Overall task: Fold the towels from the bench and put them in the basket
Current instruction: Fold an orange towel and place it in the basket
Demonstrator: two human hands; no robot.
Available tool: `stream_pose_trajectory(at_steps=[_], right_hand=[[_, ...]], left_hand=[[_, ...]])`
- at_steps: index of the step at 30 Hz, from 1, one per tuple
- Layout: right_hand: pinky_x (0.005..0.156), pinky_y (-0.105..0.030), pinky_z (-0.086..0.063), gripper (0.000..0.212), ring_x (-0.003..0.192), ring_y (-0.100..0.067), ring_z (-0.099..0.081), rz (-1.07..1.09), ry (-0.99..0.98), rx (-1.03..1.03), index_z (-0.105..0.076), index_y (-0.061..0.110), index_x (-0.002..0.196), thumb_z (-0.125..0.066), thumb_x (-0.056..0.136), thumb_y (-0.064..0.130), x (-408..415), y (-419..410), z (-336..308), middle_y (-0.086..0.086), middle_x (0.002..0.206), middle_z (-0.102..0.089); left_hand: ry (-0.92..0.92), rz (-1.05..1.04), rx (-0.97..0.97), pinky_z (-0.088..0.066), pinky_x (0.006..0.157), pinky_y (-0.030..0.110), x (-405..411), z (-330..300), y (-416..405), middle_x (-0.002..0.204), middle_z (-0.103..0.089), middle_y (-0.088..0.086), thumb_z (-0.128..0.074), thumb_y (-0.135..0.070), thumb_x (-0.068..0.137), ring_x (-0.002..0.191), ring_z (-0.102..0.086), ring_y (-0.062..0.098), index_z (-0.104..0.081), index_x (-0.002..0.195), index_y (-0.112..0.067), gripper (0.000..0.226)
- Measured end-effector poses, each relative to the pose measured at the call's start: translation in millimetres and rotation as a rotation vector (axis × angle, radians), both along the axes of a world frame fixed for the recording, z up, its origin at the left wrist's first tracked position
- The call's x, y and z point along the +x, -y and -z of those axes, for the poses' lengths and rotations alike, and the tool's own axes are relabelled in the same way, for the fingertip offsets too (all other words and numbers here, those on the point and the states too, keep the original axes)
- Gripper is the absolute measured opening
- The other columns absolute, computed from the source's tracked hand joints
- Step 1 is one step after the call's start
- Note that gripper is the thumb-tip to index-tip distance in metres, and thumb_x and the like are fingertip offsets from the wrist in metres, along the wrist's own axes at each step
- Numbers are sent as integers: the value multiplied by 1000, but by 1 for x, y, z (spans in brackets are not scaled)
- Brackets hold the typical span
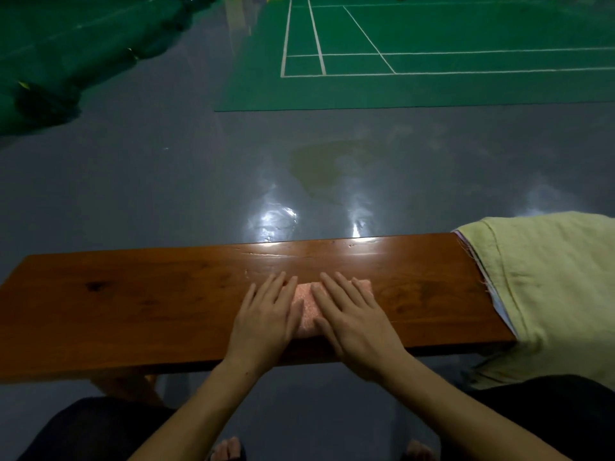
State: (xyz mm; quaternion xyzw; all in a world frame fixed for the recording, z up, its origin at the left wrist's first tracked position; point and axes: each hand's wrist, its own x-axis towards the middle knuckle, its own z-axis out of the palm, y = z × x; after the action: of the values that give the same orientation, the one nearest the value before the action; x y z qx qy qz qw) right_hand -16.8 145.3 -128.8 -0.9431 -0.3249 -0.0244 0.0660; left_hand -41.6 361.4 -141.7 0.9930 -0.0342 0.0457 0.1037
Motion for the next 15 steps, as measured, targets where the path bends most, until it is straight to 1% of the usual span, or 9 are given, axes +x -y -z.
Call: stream_pose_trajectory(at_steps=[3,4,6,8,9,10,12,14,15], right_hand=[[132,-47,-11,72,162,-21,-5,84,-85,-10,-14,19,168,-3,109,60,10,9,-1,-2,175,-9],[132,-45,-11,73,162,-19,-8,116,-120,-1,-14,20,168,-3,108,60,14,13,-2,-1,175,-11],[129,-38,-19,67,158,-18,-22,166,-157,7,-21,22,166,-11,110,57,20,22,-7,1,172,-25],[119,-35,-35,61,144,-17,-41,189,-127,24,-36,25,161,-22,110,55,23,27,-12,4,161,-45],[111,-33,-42,59,135,-16,-48,195,-115,34,-44,27,156,-25,109,57,21,29,-14,6,153,-53],[104,-30,-47,59,125,-13,-52,197,-116,37,-50,29,151,-26,107,61,19,29,-15,7,145,-58],[92,-26,-52,62,108,-6,-55,195,-140,32,-59,35,138,-25,101,73,15,28,-14,13,127,-62],[81,-22,-55,65,92,-2,-57,184,-184,46,-62,37,123,-25,96,82,13,27,-14,17,111,-60],[76,-20,-56,64,86,-1,-57,179,-204,53,-61,37,116,-25,93,85,13,26,-14,19,105,-58]], left_hand=[[-73,-34,-7,-15,130,47,-4,-5,-5,173,-24,-2,-1,-71,101,161,-13,19,-27,164,-34,77],[-65,-37,7,-16,129,48,-5,-6,-8,171,-27,-3,-2,-74,101,160,-16,20,-29,163,-34,78],[-3,-44,35,-30,123,46,-5,-10,-13,161,-44,-3,-8,-77,101,151,-34,21,-41,157,-32,79],[72,-81,51,-47,100,40,-4,-13,-19,135,-62,-3,-17,-79,100,123,-53,18,-57,143,-30,76],[110,-116,61,-49,87,38,-4,-15,-21,119,-64,-4,-21,-80,99,106,-55,16,-63,132,-29,74],[129,-157,71,-47,79,37,-5,-17,-22,107,-63,-6,-23,-82,98,95,-54,14,-66,121,-29,72],[66,-235,39,-47,74,34,-4,-20,-24,93,-58,-11,-20,-87,94,84,-52,9,-63,103,-32,70],[-40,-293,-57,-50,73,30,-2,-24,-23,88,-54,-15,-18,-93,89,80,-53,5,-58,97,-35,71],[-82,-316,-106,-50,71,28,0,-26,-23,89,-55,-16,-22,-95,86,80,-54,3,-58,97,-36,71]])
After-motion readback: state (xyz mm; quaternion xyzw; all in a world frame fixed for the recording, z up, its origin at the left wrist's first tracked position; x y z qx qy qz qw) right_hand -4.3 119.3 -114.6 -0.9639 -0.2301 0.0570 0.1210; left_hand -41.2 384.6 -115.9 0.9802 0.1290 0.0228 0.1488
